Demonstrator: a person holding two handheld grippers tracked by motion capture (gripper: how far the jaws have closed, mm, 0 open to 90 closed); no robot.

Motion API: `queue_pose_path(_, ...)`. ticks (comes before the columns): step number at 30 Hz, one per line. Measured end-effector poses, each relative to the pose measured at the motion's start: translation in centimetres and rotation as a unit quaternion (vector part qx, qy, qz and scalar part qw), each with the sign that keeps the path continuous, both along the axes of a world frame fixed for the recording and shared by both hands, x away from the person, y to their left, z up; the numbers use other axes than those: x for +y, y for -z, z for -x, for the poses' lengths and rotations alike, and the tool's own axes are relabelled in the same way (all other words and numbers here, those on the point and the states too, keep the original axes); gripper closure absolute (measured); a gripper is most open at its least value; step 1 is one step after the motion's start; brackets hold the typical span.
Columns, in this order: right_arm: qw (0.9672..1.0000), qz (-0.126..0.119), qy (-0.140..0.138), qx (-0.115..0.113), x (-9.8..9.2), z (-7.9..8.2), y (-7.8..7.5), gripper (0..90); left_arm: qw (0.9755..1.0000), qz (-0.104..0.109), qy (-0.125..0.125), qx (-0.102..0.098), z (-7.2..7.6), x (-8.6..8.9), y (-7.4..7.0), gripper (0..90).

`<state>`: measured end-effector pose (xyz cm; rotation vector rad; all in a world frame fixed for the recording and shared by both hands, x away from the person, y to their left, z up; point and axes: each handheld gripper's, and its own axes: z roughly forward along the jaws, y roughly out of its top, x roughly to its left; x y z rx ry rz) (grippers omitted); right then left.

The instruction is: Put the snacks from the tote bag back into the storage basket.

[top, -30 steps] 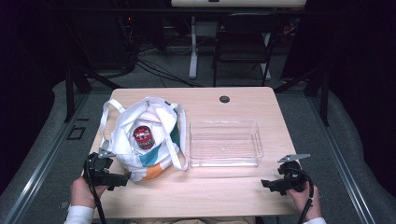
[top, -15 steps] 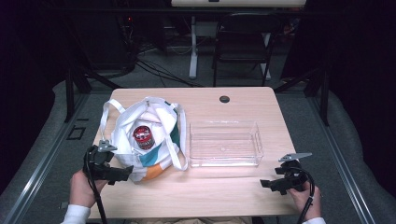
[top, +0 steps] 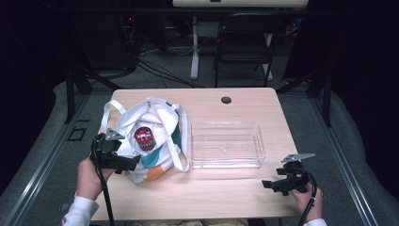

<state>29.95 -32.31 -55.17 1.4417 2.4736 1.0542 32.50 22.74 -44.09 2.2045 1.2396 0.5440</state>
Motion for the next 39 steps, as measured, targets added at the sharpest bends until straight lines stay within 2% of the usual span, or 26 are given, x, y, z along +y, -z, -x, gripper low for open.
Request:
queue_pose_path(2,1.0000,0.003,0.003,-0.008,0.1,0.1,-0.3,6.8,1.0000,0.003,0.005,-0.002,-1.1,-0.2,-0.5,0.2)
queue_pose_path(3,1.0000,0.004,0.005,-0.007,0.2,0.1,-0.4,6.8,1.0000,0.003,0.005,-0.002,-1.1,-0.2,-0.5,0.1)
queue_pose_path(6,0.9999,0.009,0.005,-0.008,0.2,0.0,-0.3,6.7,1.0000,0.006,0.000,-0.002,-2.4,-0.1,-0.8,0.1)
queue_pose_path(8,0.9999,0.010,0.005,-0.007,0.3,0.0,-0.2,6.4,0.9999,0.009,-0.004,-0.005,-2.8,0.0,-0.8,0.2)
queue_pose_path(9,0.9999,0.007,0.005,-0.006,0.2,0.0,-0.2,5.7,0.9999,0.015,-0.004,0.000,-3.4,0.2,-0.8,0.2)
queue_pose_path(12,0.9999,0.009,0.004,-0.010,0.2,0.0,-0.2,5.5,0.9999,0.014,-0.010,-0.001,-3.9,0.2,-0.7,0.2)
queue_pose_path(14,0.9998,0.012,0.001,-0.013,0.2,0.2,-0.4,5.4,0.9999,0.014,-0.005,0.006,-4.4,0.3,-0.7,0.2)
queue_pose_path(15,0.9997,0.014,0.005,-0.019,0.2,0.5,-0.6,5.5,0.9999,0.010,-0.014,-0.001,-4.6,0.2,-0.6,0.2)
queue_pose_path(17,0.9995,0.020,0.008,-0.023,0.1,0.6,-0.7,5.7,0.9998,0.011,-0.013,0.001,-5.1,0.1,-0.6,0.2)
queue_pose_path(22,0.9995,0.021,0.013,-0.017,0.0,0.7,-0.6,6.0,0.9999,0.010,-0.013,0.001,-5.8,-0.2,-0.9,0.2)
queue_pose_path(23,0.9995,0.024,0.012,-0.016,0.0,0.7,-0.5,6.0,0.9999,0.013,-0.004,0.009,-6.1,-0.2,-1.0,0.2)
queue_pose_path(24,0.9996,0.025,0.009,-0.011,0.0,0.6,-0.4,6.1,0.9999,0.010,-0.012,0.003,-6.2,-0.4,-0.9,0.2)
queue_pose_path(30,0.9995,0.027,0.015,-0.007,-0.2,0.7,-0.4,6.5,0.9998,0.003,-0.005,0.017,-7.4,-0.8,-0.7,0.3)
queue_pose_path(37,0.9993,0.036,0.006,-0.005,0.4,0.1,-0.2,6.6,0.9993,0.017,-0.008,0.034,-9.1,-0.9,-0.2,0.5)
queue_pose_path(39,0.9993,0.037,0.005,-0.003,0.4,0.2,-0.2,6.7,0.9989,0.012,-0.004,0.045,-9.6,-1.0,0.1,0.6)
